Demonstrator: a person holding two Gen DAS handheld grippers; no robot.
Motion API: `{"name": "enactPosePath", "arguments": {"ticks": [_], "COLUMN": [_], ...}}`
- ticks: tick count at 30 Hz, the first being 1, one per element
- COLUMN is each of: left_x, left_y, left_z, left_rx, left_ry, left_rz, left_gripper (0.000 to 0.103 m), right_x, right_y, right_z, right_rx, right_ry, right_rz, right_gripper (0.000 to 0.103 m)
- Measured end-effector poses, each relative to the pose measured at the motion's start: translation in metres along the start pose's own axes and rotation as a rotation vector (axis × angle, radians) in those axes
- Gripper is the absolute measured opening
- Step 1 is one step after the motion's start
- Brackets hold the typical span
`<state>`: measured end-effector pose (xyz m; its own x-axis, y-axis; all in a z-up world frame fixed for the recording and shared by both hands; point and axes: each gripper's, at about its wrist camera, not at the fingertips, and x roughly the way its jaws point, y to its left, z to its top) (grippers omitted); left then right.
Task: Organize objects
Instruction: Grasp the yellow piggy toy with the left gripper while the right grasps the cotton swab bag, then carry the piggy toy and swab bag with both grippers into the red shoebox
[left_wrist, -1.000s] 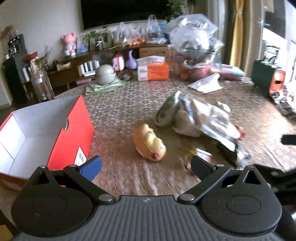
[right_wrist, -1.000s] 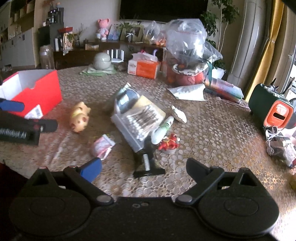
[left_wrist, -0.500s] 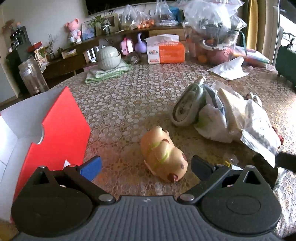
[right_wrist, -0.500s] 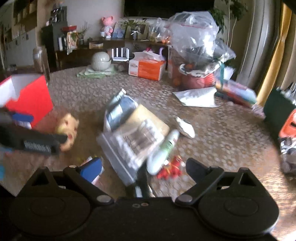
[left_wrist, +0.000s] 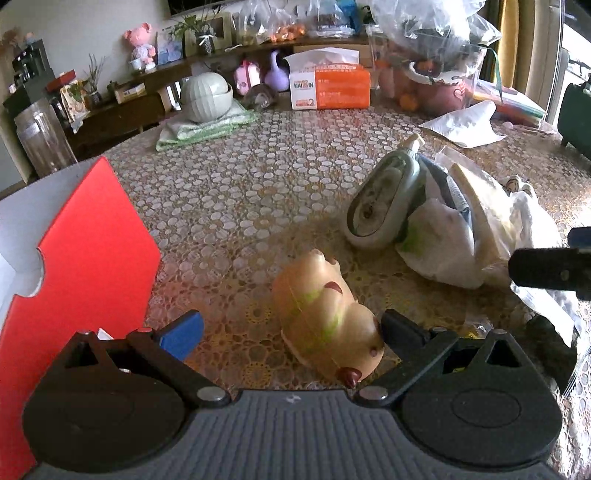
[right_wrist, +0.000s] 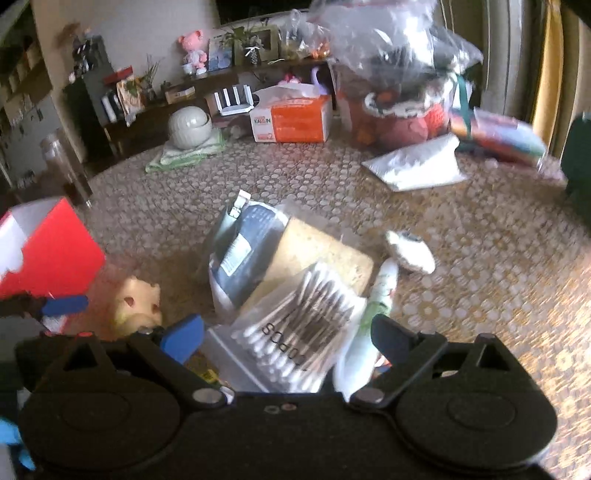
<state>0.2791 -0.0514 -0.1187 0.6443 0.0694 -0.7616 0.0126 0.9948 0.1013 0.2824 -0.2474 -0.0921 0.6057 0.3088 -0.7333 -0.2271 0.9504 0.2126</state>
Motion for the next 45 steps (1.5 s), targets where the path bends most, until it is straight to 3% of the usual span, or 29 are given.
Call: {"name": "enactPosePath", "arguments": {"ticks": [5, 7, 8, 10, 13, 15, 19, 28, 45], "left_x": [0.003, 0.002, 0.003, 0.002, 0.001, -0.001, -0.005, -0.024, -0.116], "left_y": [0.000, 0.000, 0.000, 0.000, 0.001, 0.001, 0.001, 0.011, 0.057], "left_z": [0.000, 0.000, 0.001, 0.000, 0.000, 0.001, -0.001, -0.006, -0.017], "left_rx": [-0.002, -0.006, -0.008, -0.007, -0.015, -0.017, -0.018, -0.054, -0.111], "left_ry": [-0.002, -0.002, -0.003, -0.004, -0.007, -0.008, -0.012, -0.021, -0.076], "left_rz": [-0.007, -0.014, -0.016, -0.024, -0.028, -0.036, -0.034, -0.055, -0.107], "left_gripper": [0.100, 0.097, 0.095, 0.090, 0.081, 0.065, 0.048, 0.045, 0.045], "right_x": [0.004, 0.004, 0.005, 0.005, 0.001, -0.003, -0.009, -0.036, -0.096], "right_y": [0.004, 0.005, 0.005, 0.004, 0.005, 0.004, 0.003, 0.020, 0.108], "right_z": [-0.002, -0.002, -0.002, -0.001, -0.001, -0.001, -0.002, -0.008, -0.011], "right_rx": [-0.001, -0.002, 0.004, 0.016, 0.014, 0.027, 0.042, -0.021, -0.159], "right_ry": [0.013, 0.015, 0.022, 0.028, 0.022, 0.018, 0.019, -0.019, -0.066], "right_rz": [0.008, 0.000, -0.002, 0.005, -0.005, -0.006, -0.015, -0.048, 0.047], "right_gripper": [0.091, 0.081, 0.070, 0.067, 0.062, 0.056, 0.049, 0.041, 0.041]}}
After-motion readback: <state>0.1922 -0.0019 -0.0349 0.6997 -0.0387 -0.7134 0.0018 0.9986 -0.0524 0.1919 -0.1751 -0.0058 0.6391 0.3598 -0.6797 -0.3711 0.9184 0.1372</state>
